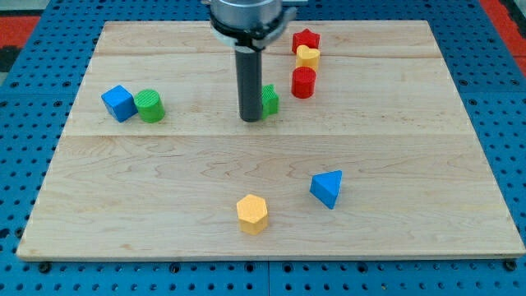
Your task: Move the green star to the top of the green circle
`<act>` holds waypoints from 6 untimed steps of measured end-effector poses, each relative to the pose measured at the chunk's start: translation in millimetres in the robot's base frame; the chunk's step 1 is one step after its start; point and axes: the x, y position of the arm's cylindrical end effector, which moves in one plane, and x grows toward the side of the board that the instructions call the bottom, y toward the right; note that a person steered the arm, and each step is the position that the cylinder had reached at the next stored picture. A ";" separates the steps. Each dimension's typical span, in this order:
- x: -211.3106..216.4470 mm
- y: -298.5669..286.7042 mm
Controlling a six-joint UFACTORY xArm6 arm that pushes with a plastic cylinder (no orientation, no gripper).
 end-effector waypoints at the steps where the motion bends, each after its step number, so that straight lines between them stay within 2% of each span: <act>1: 19.4 39.1; 2: 33.3 49.1; 3: 1.9 69.0; 4: -47.3 56.0; 5: -65.9 -56.7; 6: -52.5 3.3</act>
